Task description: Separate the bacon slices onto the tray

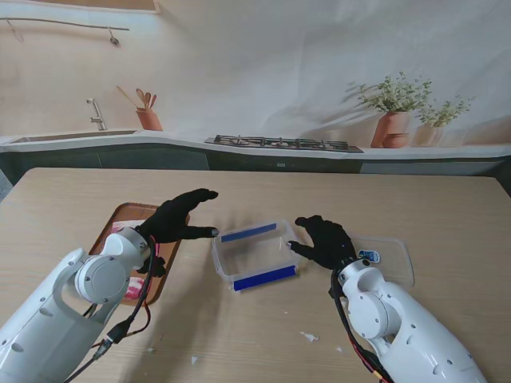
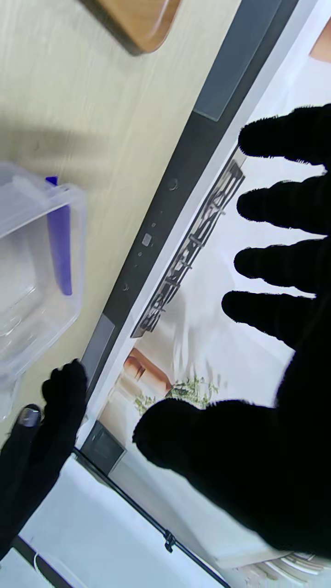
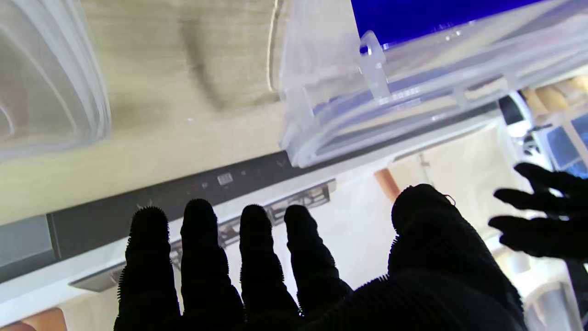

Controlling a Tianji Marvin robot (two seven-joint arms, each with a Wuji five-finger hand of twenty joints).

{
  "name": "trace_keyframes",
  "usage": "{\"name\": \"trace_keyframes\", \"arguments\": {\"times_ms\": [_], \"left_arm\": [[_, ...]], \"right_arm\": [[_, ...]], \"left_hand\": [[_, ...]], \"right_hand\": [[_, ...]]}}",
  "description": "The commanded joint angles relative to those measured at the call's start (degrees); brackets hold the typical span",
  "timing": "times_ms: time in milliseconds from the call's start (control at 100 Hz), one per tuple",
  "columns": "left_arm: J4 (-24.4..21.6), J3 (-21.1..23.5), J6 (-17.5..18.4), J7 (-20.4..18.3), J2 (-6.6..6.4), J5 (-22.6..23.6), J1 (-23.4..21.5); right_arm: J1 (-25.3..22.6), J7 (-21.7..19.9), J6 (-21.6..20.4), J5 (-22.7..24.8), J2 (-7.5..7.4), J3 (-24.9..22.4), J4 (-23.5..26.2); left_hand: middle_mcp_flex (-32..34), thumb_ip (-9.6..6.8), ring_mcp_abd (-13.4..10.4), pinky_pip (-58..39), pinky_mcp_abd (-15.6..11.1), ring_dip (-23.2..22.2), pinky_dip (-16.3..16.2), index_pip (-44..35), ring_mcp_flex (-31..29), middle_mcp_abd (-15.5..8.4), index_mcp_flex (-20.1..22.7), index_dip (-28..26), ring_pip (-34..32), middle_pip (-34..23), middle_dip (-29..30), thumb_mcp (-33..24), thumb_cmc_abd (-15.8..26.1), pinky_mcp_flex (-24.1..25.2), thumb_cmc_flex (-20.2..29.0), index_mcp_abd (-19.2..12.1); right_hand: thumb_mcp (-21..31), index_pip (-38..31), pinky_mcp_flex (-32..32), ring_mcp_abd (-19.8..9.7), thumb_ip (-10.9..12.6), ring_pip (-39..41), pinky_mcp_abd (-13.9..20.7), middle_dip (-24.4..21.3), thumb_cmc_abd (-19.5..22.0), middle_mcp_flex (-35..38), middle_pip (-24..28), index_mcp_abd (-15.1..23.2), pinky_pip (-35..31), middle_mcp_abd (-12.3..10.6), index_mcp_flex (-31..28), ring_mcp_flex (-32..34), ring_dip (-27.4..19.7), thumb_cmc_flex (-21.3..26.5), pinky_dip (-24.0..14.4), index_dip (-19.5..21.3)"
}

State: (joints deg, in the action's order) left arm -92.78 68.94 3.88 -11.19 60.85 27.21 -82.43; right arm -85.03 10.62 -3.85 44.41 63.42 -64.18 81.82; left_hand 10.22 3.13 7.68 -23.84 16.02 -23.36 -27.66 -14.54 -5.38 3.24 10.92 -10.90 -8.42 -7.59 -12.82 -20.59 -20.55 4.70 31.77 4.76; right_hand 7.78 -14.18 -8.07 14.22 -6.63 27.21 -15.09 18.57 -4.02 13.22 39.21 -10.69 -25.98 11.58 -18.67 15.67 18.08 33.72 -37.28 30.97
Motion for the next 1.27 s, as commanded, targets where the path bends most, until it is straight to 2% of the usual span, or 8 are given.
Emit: {"name": "trace_keyframes", "arguments": {"times_ms": [0, 100, 240, 310, 390, 470, 580, 1260], "left_arm": [[-0.37, -0.85, 0.82, -0.89, 0.79, -0.03, -1.22], [0.27, -1.37, 1.11, 1.41, 1.51, -2.74, -1.89], [1.88, -2.03, 1.33, 2.95, 2.11, -5.37, -2.31], [3.24, -2.69, 1.45, 5.92, 2.85, -5.96, -2.28], [3.4, -2.27, 1.17, 4.25, 2.62, -7.38, -2.3], [4.91, -2.3, 3.26, 5.67, 2.74, -6.09, -2.03], [6.29, -2.86, 3.5, 7.45, 3.22, -6.23, -1.69], [7.21, -3.77, 2.68, 7.39, 3.4, -7.49, -1.49]], "right_arm": [[-1.0, 0.26, -1.2, 0.35, 0.18, -0.79, 1.19], [-2.23, -0.1, -4.01, -0.75, 0.18, -3.08, 2.1], [-4.13, -2.32, -5.89, -10.56, 1.11, -5.91, 3.66], [-4.98, -3.71, -6.31, -14.61, 1.39, -7.17, 4.35], [-5.7, -4.38, -7.08, -17.61, 1.63, -8.28, 4.74], [-6.21, -5.04, -7.97, -19.27, 1.68, -9.16, 4.79], [-5.96, -6.22, -8.76, -19.95, 1.5, -9.5, 4.0], [-4.81, -6.29, -7.22, -19.49, 1.51, -7.8, 3.12]], "left_hand": [[-0.52, -1.55, -0.79, 1.81, 0.58, 0.81, 0.14, 0.68, 2.07, 1.04, -0.04, 0.47, 1.0, 0.56, 0.58, 1.72, 1.47, 0.18, -0.94, 0.11], [-0.22, -1.53, -0.63, 2.01, 0.86, 0.74, 0.25, 0.58, 2.06, 1.2, 0.53, 0.5, 0.83, 0.01, 0.7, 2.47, 1.73, 0.31, -0.78, 0.73], [-0.18, -1.54, -0.72, 2.83, 0.82, 0.85, 0.61, 0.9, 2.18, 1.08, 0.46, 0.69, 0.89, -0.43, 1.29, 3.46, 2.55, 0.57, -0.55, 0.93], [0.72, -1.76, 0.15, 2.38, 2.06, 0.24, 0.03, 0.34, 1.51, 1.91, 2.43, 0.52, -0.45, -2.53, 0.88, 3.83, 1.03, 0.33, 0.53, 1.59], [-0.02, -1.7, -0.97, 4.75, 0.6, 1.77, 1.2, 1.4, 2.15, 1.11, 1.24, 0.94, 1.06, -1.08, 2.87, 4.02, 2.14, 0.65, 0.61, 1.15], [0.51, -1.87, -0.33, 3.66, 1.39, 0.43, -0.72, 0.46, 1.68, 1.55, 2.0, 0.48, -0.37, -2.63, 1.89, 4.45, 1.82, 0.32, 0.6, 1.77], [0.75, -1.94, 0.32, 3.47, 1.74, 0.44, -0.85, 0.28, 1.54, 1.93, 2.4, 0.4, -0.67, -3.07, 1.86, 4.11, 1.29, 0.43, 1.02, 2.26], [0.8, -1.83, 0.99, 3.3, 2.09, 0.27, -1.06, -0.01, 1.49, 2.41, 2.81, 0.14, -1.87, -4.54, 1.3, 2.51, 1.04, 0.57, 0.69, 2.49]], "right_hand": [[-2.23, 1.39, 1.31, -1.91, 3.94, -2.15, 1.39, -1.01, 3.06, -2.1, -2.53, 2.64, 2.48, -1.7, 1.89, -2.66, -1.34, 0.19, -0.94, -0.77], [-5.15, 1.65, 1.52, -3.1, 4.1, -4.65, 2.27, -1.77, 4.49, -1.94, -4.56, 3.6, 3.9, -2.27, 1.78, -2.36, -2.58, 0.65, 0.42, -1.95], [-7.64, 1.55, 2.21, -3.91, 4.26, -6.97, 2.92, -2.36, 5.37, -0.94, -6.34, 4.23, 4.79, -2.74, 1.42, -1.85, -3.7, 1.89, 1.45, -2.99], [-8.13, 1.57, 2.23, -4.18, 4.28, -7.32, 3.09, -2.38, 5.58, -0.79, -6.54, 4.42, 4.84, -2.98, 1.45, -1.82, -3.83, 2.04, 1.59, -3.25], [-8.44, 1.52, 2.08, -4.26, 4.3, -7.66, 3.13, -2.74, 5.6, 0.1, -7.45, 4.79, 4.81, -3.79, 1.09, -1.28, -3.94, 2.31, 1.74, -3.61], [-8.55, 1.39, 1.74, -4.53, 4.32, -7.82, 3.18, -2.85, 5.46, 0.81, -7.89, 5.26, 4.72, -3.98, 0.61, -0.6, -3.98, 2.59, 1.85, -3.87], [-8.64, 1.36, 2.1, -4.81, 4.32, -8.27, 3.19, -2.88, 5.32, 0.83, -8.18, 5.71, 4.87, -4.21, 0.55, -0.69, -4.11, 2.69, 2.0, -4.1], [-8.55, 0.48, 2.56, -4.03, 4.49, -8.72, 2.55, -2.73, 4.8, 0.95, -8.67, 6.01, 4.37, -3.53, 0.66, -0.5, -3.63, 3.6, 1.79, -4.39]]}}
